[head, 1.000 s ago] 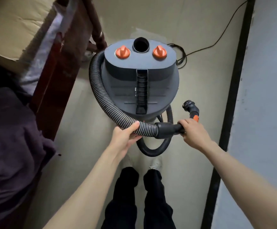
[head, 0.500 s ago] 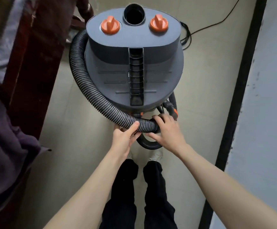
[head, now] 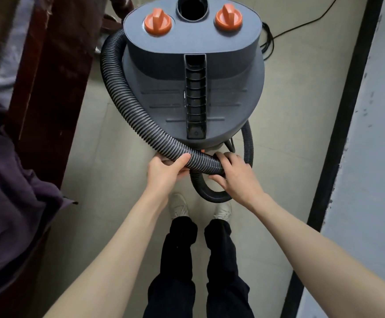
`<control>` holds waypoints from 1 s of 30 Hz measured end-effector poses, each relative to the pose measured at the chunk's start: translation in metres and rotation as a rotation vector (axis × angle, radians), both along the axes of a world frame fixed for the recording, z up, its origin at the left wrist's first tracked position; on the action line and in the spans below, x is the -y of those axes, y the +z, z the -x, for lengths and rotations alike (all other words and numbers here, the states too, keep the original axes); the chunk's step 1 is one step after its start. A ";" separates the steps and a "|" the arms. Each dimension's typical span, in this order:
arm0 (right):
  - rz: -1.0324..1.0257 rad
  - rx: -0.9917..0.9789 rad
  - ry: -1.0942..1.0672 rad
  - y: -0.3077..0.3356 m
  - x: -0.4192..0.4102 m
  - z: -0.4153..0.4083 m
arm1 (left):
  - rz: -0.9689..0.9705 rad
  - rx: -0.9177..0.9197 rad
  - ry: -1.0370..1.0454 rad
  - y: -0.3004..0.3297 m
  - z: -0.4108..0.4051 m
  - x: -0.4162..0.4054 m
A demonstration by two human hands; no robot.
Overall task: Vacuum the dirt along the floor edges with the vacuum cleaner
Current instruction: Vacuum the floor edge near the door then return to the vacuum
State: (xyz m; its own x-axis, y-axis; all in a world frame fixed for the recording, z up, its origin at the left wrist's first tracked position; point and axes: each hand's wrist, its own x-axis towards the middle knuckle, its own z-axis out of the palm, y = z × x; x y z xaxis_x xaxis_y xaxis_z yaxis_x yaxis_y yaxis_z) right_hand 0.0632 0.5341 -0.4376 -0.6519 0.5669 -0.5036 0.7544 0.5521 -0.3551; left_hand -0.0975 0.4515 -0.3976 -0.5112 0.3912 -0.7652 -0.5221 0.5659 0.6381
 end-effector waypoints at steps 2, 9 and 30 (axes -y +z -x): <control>-0.044 -0.049 -0.009 0.004 -0.002 0.000 | 0.006 0.045 0.065 -0.002 -0.003 0.000; -0.205 -0.181 -0.009 0.014 -0.008 0.003 | 0.042 0.138 0.159 -0.012 -0.003 -0.003; -0.071 0.154 0.010 -0.011 -0.018 0.030 | 0.264 0.188 0.186 -0.045 -0.001 -0.018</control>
State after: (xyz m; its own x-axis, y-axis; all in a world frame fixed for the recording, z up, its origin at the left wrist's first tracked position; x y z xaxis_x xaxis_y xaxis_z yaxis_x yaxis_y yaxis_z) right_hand 0.0331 0.5523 -0.4489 -0.5763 0.5982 -0.5567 0.7909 0.5798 -0.1958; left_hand -0.0962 0.4693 -0.4425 -0.3962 0.0817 -0.9145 -0.7257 0.5823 0.3664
